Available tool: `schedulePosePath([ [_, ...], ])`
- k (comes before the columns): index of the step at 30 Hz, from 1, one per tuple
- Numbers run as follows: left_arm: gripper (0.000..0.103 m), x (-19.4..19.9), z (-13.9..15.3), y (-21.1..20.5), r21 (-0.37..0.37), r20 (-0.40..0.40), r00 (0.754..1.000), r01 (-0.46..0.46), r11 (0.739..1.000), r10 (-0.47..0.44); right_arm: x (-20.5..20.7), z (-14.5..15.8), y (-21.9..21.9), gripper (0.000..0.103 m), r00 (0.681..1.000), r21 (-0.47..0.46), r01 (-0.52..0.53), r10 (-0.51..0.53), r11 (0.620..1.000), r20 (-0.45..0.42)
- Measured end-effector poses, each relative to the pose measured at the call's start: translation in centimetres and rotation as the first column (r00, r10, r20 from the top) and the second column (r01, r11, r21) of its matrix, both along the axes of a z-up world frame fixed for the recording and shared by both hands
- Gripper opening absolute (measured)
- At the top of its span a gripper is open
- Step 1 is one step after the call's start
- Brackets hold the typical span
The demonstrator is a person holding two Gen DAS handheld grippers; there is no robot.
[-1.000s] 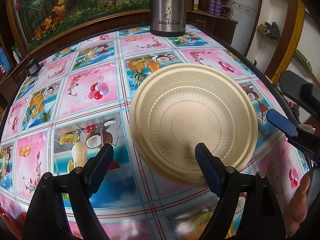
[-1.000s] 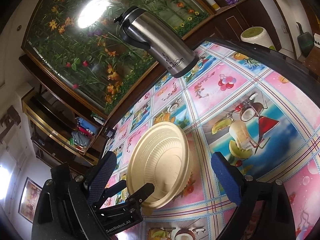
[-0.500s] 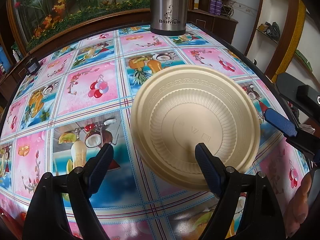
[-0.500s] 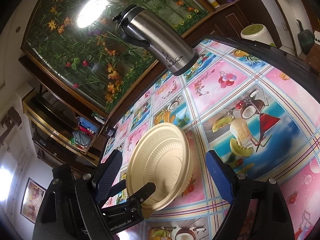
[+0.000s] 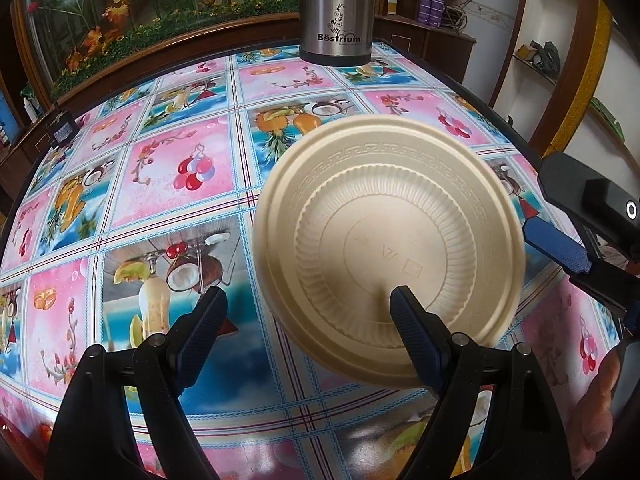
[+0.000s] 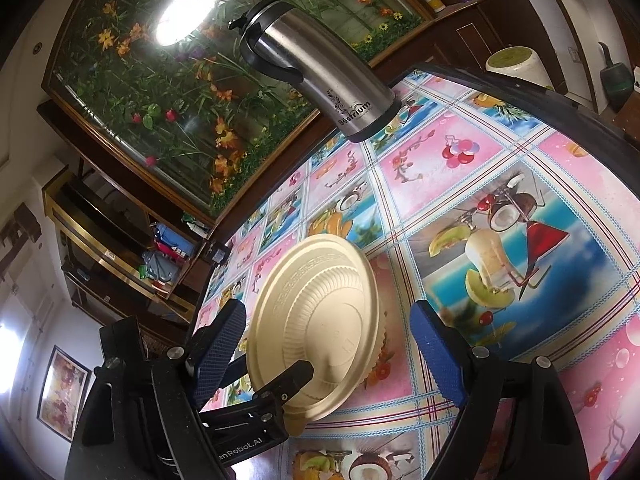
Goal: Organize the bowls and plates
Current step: 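Grasp the beige plastic bowl by its rim with the right gripper, then lift the beige bowl with the right gripper toward the plate stack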
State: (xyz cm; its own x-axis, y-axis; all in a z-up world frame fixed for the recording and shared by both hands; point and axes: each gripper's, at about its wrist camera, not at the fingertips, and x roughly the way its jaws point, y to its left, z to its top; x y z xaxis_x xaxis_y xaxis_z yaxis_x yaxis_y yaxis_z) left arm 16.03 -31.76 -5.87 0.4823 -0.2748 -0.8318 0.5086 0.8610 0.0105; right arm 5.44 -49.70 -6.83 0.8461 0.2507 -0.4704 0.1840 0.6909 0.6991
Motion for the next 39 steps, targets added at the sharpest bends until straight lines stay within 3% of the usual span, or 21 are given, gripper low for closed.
schedulePosePath([
  [15, 0.084, 0.7, -0.7, 0.5, -0.023, -0.063, 0.998, -0.009, 1.0, 0.008, 0.4, -0.5, 0.0, 0.075, 0.999, -0.02, 0.008, -0.009, 1.0, -0.046],
  [18, 0.084, 1.0, -1.1, 0.7, -0.05, -0.105, 0.994, -0.009, 0.999, 0.004, 0.8, -0.9, 0.2, 0.067, 0.997, -0.031, -0.003, 0.001, 1.0, -0.076],
  [22, 0.084, 0.9, -1.3, 0.7, -0.049, -0.104, 0.995, -0.013, 0.999, 0.008, 1.3, -1.4, 0.5, 0.056, 0.993, -0.05, -0.013, 0.007, 0.999, -0.119],
  [26, 0.084, 0.8, -1.3, 0.7, -0.06, -0.102, 0.995, -0.014, 0.998, 0.008, 1.6, -2.0, 0.8, 0.032, 0.987, -0.071, -0.022, 0.011, 0.997, -0.163],
  [33, 0.083, 0.4, -1.3, 1.1, -0.074, -0.089, 0.996, -0.026, 0.997, 0.019, 1.4, -2.2, 0.6, 0.019, 0.986, -0.056, -0.016, 0.006, 0.998, -0.167],
  [39, 0.062, 0.0, -1.1, 1.4, -0.078, -0.057, 0.998, -0.035, 0.996, 0.03, 1.2, -2.0, 0.9, 0.01, 0.986, -0.08, -0.015, 0.002, 0.997, -0.164],
])
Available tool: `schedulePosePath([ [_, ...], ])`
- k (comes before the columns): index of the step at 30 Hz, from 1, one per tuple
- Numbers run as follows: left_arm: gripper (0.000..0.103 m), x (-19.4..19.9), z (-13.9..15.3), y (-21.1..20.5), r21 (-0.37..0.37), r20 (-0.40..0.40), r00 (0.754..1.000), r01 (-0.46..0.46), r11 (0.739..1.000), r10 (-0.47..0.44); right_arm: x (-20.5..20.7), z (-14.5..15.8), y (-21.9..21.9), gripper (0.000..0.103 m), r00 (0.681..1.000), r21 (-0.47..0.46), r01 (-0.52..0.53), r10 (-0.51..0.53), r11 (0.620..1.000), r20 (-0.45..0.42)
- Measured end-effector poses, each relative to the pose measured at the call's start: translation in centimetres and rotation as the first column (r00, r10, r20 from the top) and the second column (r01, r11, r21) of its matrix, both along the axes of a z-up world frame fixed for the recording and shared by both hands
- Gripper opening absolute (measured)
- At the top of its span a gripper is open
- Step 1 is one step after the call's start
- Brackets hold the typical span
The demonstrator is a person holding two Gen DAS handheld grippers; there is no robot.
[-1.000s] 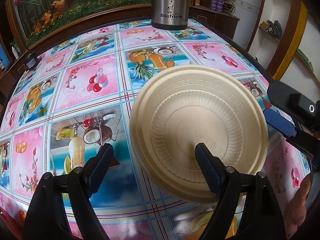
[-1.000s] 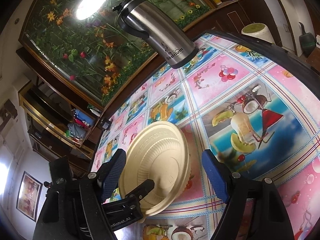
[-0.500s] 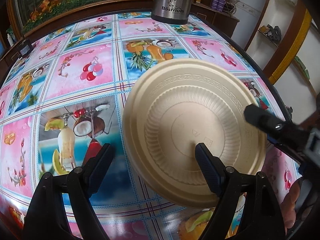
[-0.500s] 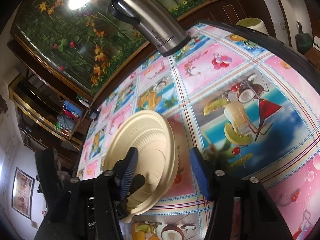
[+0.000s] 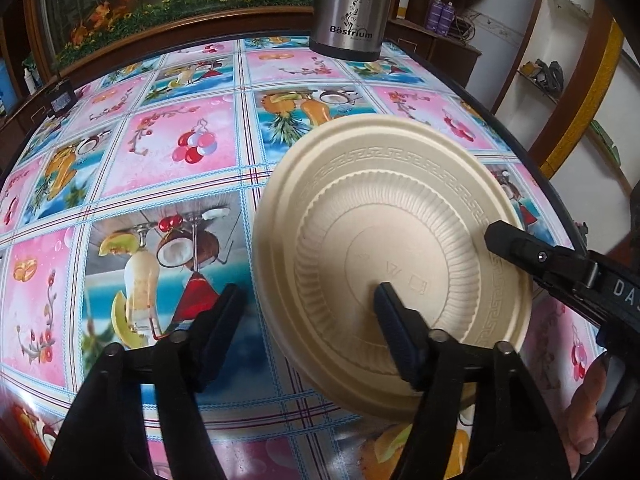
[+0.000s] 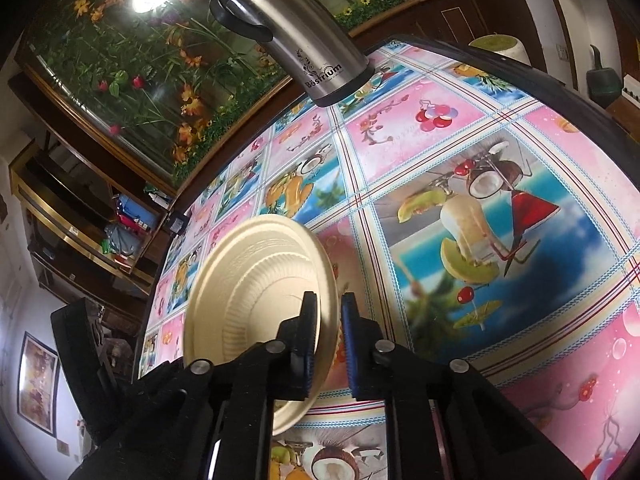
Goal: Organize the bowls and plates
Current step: 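Lift the beige bowl with the right gripper toward the plate stack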
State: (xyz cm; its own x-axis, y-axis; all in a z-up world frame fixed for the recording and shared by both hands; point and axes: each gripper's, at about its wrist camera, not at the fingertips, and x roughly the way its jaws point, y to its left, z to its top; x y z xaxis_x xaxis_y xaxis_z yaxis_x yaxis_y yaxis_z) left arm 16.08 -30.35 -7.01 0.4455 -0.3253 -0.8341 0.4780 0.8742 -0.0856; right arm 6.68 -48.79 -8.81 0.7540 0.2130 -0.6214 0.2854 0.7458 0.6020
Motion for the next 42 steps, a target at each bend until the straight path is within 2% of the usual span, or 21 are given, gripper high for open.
schedulePosePath([
  [4, 0.046, -0.6, 0.2, 0.0, -0.001, 0.015, 1.0, 0.009, 1.0, -0.009, -0.2, 0.2, 0.3, 0.01, 1.0, -0.009, -0.003, 0.003, 1.0, 0.007],
  [10, 0.034, -1.3, 0.4, 0.3, 0.002, 0.02, 1.0, 0.02, 1.0, -0.02, -0.2, 0.1, 0.8, 0.01, 1.0, -0.004, -0.011, 0.011, 1.0, 0.01],
  [17, 0.034, -2.3, 0.4, 1.7, 0.019, 0.043, 0.999, 0.002, 1.0, -0.002, -0.4, -0.1, 2.0, 0.01, 0.999, 0.012, -0.036, 0.036, 0.999, 0.012],
  [30, 0.034, -5.3, 0.7, 7.2, 0.055, 0.074, 0.995, -0.071, 0.996, 0.066, -1.3, -0.4, 7.0, 0.01, 0.99, 0.01, -0.135, 0.135, 0.991, 0.032],
  [42, 0.035, -7.5, 0.8, 10.9, 0.08, 0.084, 0.99, -0.117, 0.99, 0.11, -1.7, 0.1, 11.1, 0.01, 0.972, -0.046, -0.233, 0.234, 0.972, 0.036],
])
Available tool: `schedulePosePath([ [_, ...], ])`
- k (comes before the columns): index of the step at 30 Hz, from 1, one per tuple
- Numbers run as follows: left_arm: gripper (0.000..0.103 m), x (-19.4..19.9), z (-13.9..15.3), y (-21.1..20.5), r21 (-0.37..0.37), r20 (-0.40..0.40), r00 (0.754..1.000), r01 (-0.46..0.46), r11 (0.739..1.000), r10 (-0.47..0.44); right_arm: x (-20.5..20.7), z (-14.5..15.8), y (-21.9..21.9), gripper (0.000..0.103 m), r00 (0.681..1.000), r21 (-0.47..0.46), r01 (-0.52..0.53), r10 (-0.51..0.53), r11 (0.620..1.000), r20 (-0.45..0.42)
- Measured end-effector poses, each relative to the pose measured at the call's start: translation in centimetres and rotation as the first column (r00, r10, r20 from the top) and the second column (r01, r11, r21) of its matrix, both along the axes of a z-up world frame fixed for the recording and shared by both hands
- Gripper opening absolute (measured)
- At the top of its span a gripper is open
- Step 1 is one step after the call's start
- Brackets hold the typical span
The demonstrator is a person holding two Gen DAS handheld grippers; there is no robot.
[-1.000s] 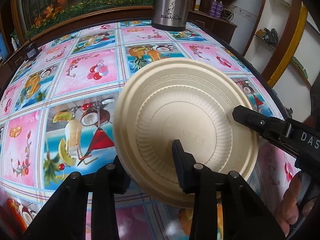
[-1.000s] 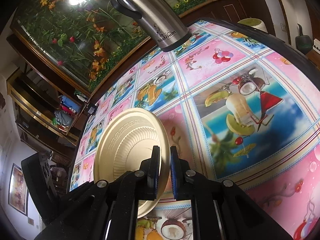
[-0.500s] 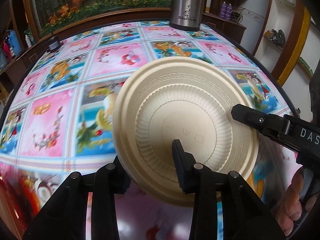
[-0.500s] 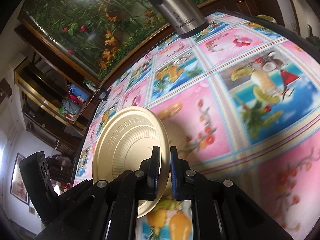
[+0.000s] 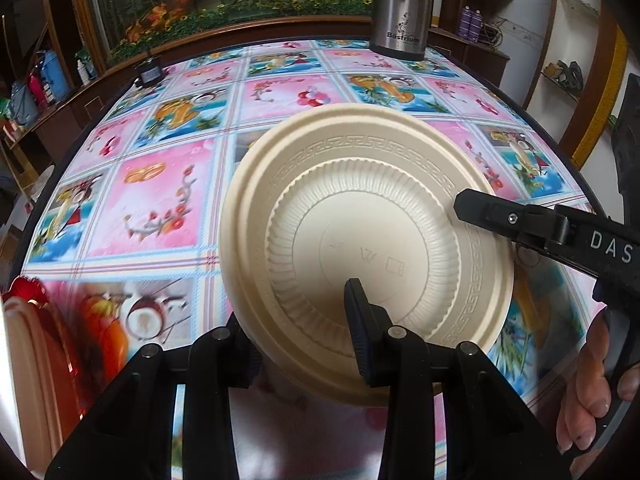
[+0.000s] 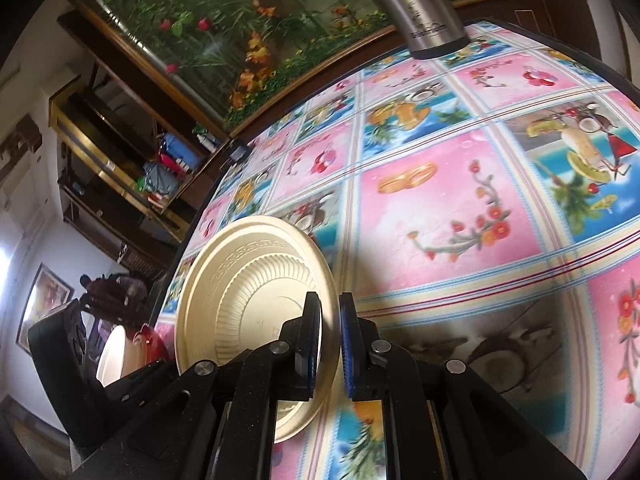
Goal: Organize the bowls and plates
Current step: 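Lift the beige bowl with the right gripper toward the plate stack, then carry the beige bowl with the right gripper over the plate stack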
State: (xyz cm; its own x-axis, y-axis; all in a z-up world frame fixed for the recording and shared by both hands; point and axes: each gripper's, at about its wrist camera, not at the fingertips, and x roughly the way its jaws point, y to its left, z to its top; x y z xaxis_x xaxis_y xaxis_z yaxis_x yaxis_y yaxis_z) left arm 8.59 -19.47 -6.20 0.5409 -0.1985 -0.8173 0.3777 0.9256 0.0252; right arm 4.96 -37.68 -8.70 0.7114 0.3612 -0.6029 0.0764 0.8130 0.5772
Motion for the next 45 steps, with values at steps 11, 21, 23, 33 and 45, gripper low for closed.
schedulePosePath([
  [11, 0.035, -2.4, 1.0, 2.7, 0.005, 0.041, 0.999, -0.025, 1.0, 0.025, -2.8, 0.2, 2.5, 0.01, 1.0, 0.063, -0.001, 0.0, 0.998, 0.016],
  [21, 0.035, -4.6, 2.9, 4.8, -0.024, 0.094, 0.994, -0.05, 0.998, 0.052, -5.4, 2.2, 4.5, 0.01, 0.997, 0.067, -0.021, 0.016, 0.998, 0.074],
  [23, 0.035, -4.9, 3.3, 5.2, -0.029, 0.103, 0.993, -0.053, 0.998, 0.056, -5.8, 2.7, 4.8, 0.01, 0.996, 0.063, -0.026, 0.021, 0.998, 0.086],
  [33, 0.035, -7.2, 5.2, 6.9, -0.046, 0.152, 0.986, -0.065, 0.997, 0.072, -7.8, 5.0, 6.8, 0.01, 0.989, 0.047, -0.054, 0.046, 0.997, 0.144],
  [45, 0.035, -9.2, 7.1, 9.7, -0.078, 0.206, 0.973, -0.091, 0.993, 0.105, -9.6, 7.6, 9.5, 0.01, 0.976, 0.013, -0.094, 0.089, 0.996, 0.199],
])
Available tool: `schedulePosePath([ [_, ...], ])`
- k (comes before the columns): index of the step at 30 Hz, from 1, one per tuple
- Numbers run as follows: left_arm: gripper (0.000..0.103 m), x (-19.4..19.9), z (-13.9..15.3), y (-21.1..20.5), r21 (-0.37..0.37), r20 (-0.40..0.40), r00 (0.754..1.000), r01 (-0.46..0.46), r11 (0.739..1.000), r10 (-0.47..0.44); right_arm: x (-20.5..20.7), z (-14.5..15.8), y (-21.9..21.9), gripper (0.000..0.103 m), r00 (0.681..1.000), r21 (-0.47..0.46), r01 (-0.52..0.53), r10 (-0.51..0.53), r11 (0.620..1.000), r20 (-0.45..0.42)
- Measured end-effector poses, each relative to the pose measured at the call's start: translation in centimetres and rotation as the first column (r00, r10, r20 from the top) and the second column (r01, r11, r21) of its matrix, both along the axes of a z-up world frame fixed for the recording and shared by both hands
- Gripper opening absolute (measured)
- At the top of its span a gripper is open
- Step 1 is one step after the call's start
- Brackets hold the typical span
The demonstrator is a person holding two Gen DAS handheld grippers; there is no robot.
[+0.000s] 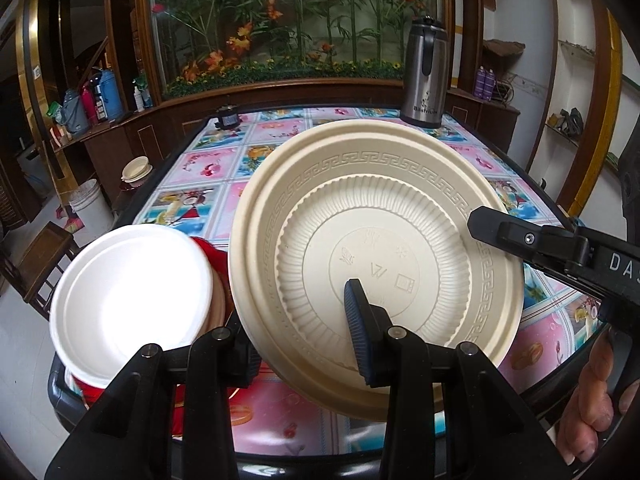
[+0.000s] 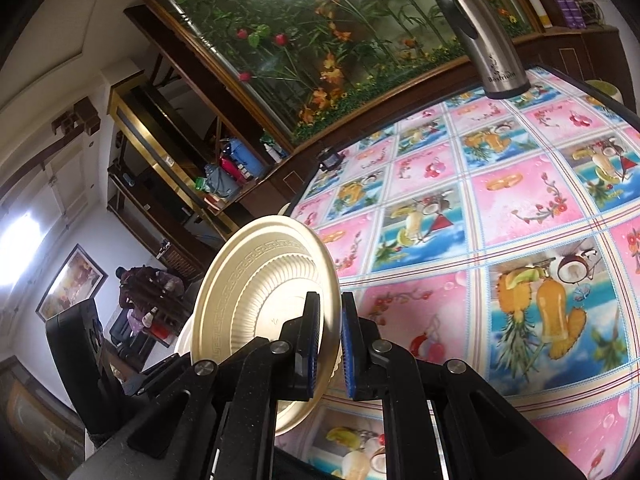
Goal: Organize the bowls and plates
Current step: 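Carry the beige bowl with the right gripper over the plate stack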
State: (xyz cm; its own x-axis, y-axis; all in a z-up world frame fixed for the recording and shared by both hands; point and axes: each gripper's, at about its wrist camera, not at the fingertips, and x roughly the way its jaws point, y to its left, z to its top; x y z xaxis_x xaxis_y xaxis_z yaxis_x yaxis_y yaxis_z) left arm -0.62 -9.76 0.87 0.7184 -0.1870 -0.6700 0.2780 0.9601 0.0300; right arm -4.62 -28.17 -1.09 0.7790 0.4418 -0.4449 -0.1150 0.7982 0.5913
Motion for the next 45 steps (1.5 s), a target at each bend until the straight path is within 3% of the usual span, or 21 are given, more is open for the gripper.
schedulePosePath([
  [23, 0.035, -0.4, 1.9, 7.2, -0.051, 0.058, 0.992, -0.112, 0.992, 0.115, 1.4, 3.0, 7.9, 0.014, 0.99, -0.038, -0.134, 0.135, 0.99, 0.039],
  [45, 0.035, 2.0, 1.4, 12.6, -0.076, 0.04, 0.972, -0.226, 0.971, 0.23, 5.6, 3.5, 14.5, 0.014, 0.973, -0.055, -0.229, 0.23, 0.972, 0.012],
])
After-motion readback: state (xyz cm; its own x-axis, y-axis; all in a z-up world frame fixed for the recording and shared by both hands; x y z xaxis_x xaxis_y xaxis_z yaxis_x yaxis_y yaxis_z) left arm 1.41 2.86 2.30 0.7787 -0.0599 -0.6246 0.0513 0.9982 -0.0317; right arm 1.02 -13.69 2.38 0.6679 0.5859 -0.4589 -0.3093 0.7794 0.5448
